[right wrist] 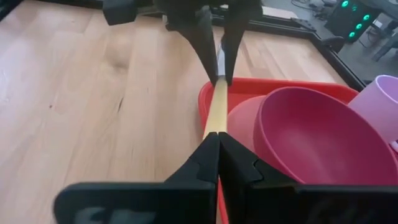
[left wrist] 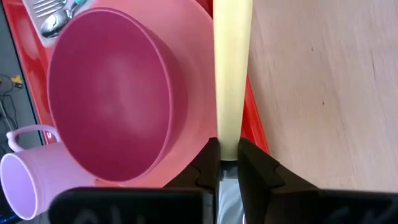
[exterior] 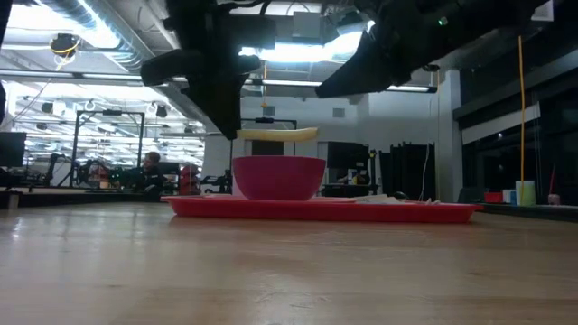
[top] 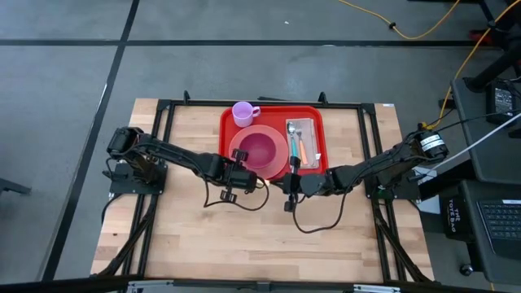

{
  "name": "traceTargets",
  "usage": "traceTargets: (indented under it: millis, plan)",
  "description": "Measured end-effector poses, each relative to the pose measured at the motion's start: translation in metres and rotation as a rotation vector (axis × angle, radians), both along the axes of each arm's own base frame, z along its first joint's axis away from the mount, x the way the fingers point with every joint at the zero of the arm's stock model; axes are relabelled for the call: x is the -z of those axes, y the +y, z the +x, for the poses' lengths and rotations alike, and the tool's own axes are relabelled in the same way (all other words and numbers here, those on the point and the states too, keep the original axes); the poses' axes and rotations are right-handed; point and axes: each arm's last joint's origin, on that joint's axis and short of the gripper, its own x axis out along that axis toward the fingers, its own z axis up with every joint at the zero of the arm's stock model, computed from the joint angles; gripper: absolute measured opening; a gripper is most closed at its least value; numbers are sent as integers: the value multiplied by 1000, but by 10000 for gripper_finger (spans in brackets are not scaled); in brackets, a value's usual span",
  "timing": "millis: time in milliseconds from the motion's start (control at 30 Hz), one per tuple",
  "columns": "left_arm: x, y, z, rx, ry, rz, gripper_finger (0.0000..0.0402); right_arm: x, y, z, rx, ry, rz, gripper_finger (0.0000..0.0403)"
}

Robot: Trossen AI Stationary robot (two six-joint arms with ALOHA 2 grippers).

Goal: Set up tray
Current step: Put the yellow knife on top of the brown napkin to the right of the orange fork

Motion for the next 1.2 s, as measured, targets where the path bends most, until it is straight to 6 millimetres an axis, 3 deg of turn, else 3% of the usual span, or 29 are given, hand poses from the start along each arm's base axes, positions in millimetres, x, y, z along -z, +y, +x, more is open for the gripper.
traceTargets:
  millis: [433,1200]
  plan:
    - [0,1,0,12,5,27,24,-10,8,-7,-18,-23,-25,10]
    - [0,2,0,-16,-11,34,24,-10,14,-10,-51,2,-115,10]
